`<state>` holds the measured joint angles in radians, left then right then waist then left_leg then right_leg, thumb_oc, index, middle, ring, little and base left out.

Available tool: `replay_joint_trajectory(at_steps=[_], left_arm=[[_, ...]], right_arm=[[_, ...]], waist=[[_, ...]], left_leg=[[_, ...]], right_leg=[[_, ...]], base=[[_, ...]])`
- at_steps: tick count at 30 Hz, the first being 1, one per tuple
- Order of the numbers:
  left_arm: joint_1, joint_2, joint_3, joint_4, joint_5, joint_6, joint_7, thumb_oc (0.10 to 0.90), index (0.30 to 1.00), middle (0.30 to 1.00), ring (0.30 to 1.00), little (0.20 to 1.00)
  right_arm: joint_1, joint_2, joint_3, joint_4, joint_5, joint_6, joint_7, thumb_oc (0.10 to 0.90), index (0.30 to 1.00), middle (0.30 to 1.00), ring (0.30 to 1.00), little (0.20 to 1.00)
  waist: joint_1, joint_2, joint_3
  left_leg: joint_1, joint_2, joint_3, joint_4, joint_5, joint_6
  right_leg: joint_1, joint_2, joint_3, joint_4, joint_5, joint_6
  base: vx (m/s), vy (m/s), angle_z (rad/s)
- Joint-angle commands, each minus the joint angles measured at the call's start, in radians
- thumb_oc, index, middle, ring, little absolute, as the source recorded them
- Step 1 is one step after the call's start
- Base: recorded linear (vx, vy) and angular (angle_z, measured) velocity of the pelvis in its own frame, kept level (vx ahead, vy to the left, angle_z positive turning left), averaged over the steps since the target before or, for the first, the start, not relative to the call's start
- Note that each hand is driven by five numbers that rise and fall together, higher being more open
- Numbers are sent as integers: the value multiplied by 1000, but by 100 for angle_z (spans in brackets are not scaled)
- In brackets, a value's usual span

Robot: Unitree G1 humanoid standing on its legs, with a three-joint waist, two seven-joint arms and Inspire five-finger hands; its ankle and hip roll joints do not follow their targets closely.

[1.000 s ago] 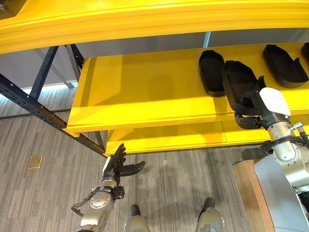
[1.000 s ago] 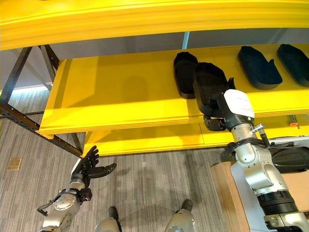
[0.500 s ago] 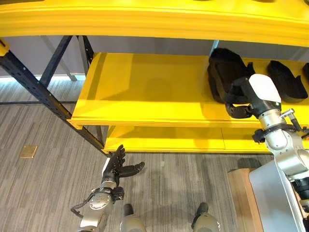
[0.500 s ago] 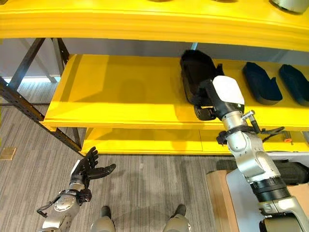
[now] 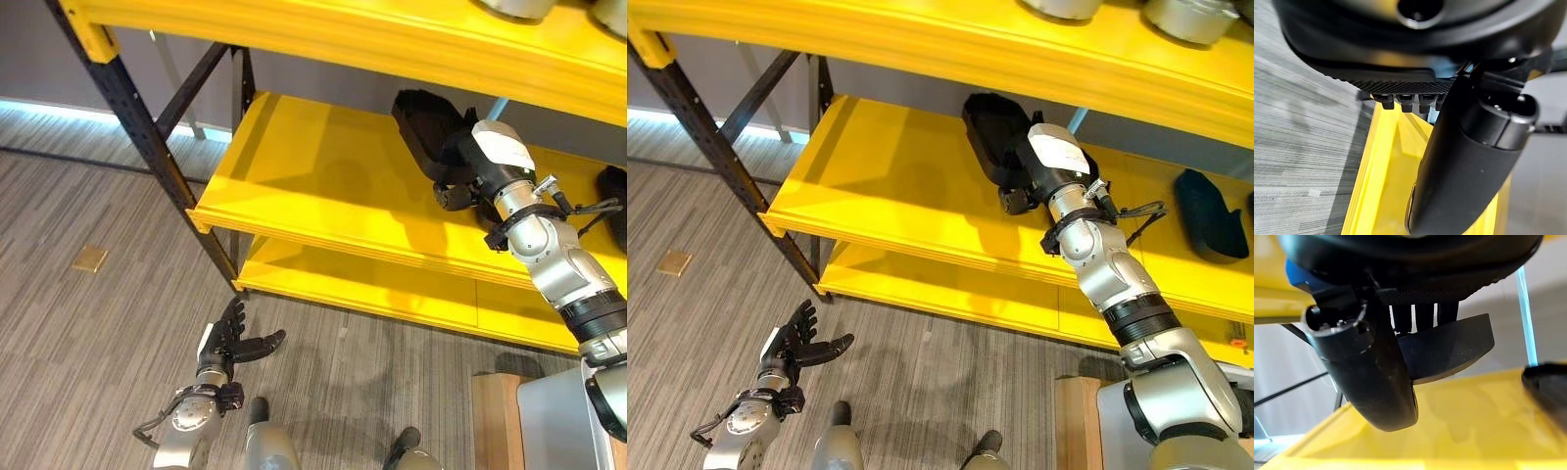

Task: Move parts from the plastic box to the shelf.

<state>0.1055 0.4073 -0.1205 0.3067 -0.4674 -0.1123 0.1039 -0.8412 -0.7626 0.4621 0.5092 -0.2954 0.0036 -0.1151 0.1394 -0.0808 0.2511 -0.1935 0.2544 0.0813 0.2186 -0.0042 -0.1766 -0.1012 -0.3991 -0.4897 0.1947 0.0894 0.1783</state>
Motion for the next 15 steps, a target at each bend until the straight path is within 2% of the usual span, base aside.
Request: replay_joint_trajectory(at_steps=[1, 10, 11, 15], left_arm=[[-57, 68, 5, -117, -31, -114, 1, 900, 1000, 1000, 1000, 1000], [-76, 94, -14, -133, -72, -132, 9, 900, 1000, 1000, 1000, 1000], [-79, 98, -19, -136, -78, -137, 8, 900, 1000, 1000, 1000, 1000], [-96, 107, -36, -135, -84, -141, 7, 900, 1000, 1000, 1000, 1000]], right_arm=[[-291, -24, -9, 21, 39, -18, -101, 400, 300, 300, 300, 300], [-420, -7, 54, 196, 88, -4, -127, 400, 300, 300, 300, 300], [-443, -15, 53, 224, 110, -4, -137, 400, 300, 300, 300, 300], [-488, -19, 63, 284, 141, -2, -155, 400, 300, 300, 300, 300]], waist=[[8, -10, 6], [46, 32, 65], [51, 47, 77], [57, 72, 90]], left_leg=[[50, -32, 72, -7, -71, 75], [-33, -56, 23, 59, -79, 86], [-58, -65, 15, 79, -81, 88], [-98, -81, 1, 106, -81, 92]], right_leg=[[14, -38, 60, 119, 20, 35], [-22, -61, 48, 172, 22, 33], [-31, -72, 47, 187, 22, 31], [-50, -87, 43, 208, 17, 29]], base=[[-35, -8, 17], [-39, 13, 14], [-40, 34, 17], [-18, 23, 15]])
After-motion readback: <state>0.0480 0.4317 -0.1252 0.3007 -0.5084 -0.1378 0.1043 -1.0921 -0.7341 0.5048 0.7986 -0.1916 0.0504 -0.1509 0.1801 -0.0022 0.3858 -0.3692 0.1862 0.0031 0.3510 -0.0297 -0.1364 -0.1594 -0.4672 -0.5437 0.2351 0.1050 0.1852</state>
